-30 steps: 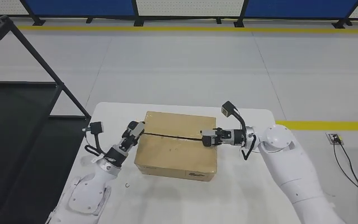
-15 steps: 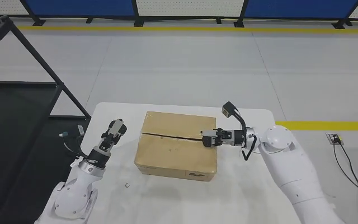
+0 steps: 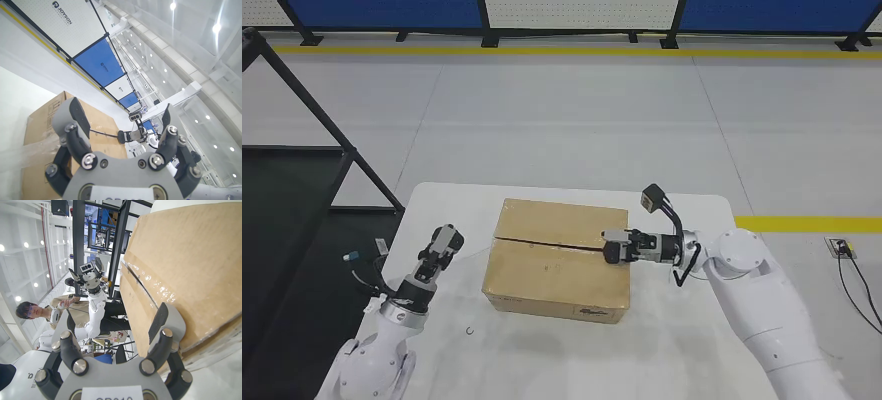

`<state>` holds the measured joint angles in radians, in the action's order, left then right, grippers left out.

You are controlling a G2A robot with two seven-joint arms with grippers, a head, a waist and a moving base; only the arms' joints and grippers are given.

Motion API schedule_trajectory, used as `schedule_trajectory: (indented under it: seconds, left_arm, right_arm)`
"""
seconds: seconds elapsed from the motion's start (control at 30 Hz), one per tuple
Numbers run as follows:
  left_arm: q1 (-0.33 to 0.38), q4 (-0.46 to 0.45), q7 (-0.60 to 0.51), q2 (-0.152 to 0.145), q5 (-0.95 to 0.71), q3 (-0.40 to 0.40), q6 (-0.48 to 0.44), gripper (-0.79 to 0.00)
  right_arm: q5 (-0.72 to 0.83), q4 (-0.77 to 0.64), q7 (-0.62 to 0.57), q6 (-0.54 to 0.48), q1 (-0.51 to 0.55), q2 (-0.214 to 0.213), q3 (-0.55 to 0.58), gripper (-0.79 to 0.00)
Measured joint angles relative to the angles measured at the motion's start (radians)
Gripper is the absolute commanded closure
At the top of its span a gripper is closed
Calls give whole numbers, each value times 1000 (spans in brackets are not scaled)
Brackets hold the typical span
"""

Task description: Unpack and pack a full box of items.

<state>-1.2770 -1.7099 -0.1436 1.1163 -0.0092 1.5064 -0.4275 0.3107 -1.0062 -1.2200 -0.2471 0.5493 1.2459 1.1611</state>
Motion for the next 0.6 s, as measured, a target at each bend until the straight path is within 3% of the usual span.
schedule_trajectory:
  seconds: [0.2, 0.6]
  left_arm:
    - [-39, 46, 28, 5, -1, 0, -62, -785]
    - [-60, 63, 9, 11, -27, -24, -26, -785]
  right_arm:
    - [25, 22, -2, 45, -14, 1, -8, -785]
    - [35, 54, -18, 57, -35, 5, -27, -785]
